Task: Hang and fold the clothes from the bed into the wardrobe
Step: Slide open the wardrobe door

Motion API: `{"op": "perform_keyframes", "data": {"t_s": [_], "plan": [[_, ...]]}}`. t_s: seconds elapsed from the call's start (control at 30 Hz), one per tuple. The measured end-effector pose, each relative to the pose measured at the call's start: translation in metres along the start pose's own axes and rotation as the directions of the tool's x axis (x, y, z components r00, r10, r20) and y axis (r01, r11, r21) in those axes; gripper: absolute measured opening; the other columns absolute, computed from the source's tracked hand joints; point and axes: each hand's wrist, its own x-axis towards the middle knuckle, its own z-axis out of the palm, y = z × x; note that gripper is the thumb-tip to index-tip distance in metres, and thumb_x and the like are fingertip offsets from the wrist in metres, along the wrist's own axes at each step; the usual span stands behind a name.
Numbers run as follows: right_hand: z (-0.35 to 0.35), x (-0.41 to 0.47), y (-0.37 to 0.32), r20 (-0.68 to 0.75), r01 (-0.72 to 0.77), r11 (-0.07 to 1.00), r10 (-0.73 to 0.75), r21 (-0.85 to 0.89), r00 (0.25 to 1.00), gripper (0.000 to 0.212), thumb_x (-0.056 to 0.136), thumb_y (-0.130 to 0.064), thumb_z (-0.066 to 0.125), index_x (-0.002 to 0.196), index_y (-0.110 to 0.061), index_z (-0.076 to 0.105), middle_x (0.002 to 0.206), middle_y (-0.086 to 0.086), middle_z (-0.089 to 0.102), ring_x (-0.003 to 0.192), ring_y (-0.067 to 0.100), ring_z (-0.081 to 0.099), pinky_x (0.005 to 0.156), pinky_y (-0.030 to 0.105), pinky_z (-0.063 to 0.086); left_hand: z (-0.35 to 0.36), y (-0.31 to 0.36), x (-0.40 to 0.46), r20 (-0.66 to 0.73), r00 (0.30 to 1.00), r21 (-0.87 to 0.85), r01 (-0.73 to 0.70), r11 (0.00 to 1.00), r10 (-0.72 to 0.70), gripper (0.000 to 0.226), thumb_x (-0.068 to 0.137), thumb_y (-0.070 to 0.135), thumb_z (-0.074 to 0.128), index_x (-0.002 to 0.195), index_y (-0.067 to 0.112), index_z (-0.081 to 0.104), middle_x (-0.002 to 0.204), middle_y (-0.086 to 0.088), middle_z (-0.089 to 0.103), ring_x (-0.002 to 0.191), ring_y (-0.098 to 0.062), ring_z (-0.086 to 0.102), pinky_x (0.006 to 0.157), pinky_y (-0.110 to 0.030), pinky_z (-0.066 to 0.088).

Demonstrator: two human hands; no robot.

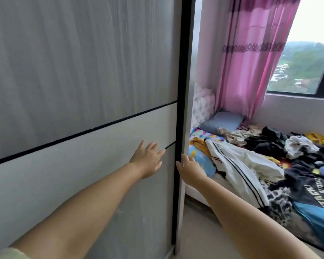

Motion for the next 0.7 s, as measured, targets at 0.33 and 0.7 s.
{"op": "perform_keyframes", "data": {"t_s": [0.33, 0.7], "plan": [[0.02, 0.15, -0.015, 0.021, -0.051, 0.869, 0.047, 0.492, 0.999, 0.065, 0.102, -0.036, 0.034, 0.154, -0.013, 0.003, 0.158, 0.014, 0.011, 0.141, 0.031, 0.026, 0.113, 0.04, 0.027, -0.022, -0.033, 0.15, -0.044, 0.975, 0.375, -0.184, 0.909, 0.216, 0.058, 0.099, 0.028, 0.035, 0.151, 0.011, 0.015, 0.158, -0.016, 0.012, 0.147, -0.028, 0.009, 0.116, -0.051, -0.002], [0.034, 0.24, 0.012, 0.073, -0.163, 0.773, 0.15, 0.613, 0.986, 0.049, 0.101, -0.027, 0.033, 0.144, -0.005, 0.027, 0.15, 0.02, 0.033, 0.137, 0.033, 0.031, 0.107, 0.032, 0.024, -0.022, -0.027, 0.245, 0.063, 0.97, 0.632, -0.22, 0.743, 0.233, 0.044, 0.101, 0.02, 0.035, 0.143, 0.007, 0.037, 0.149, -0.013, 0.035, 0.143, -0.031, 0.021, 0.109, -0.06, -0.011]]}}
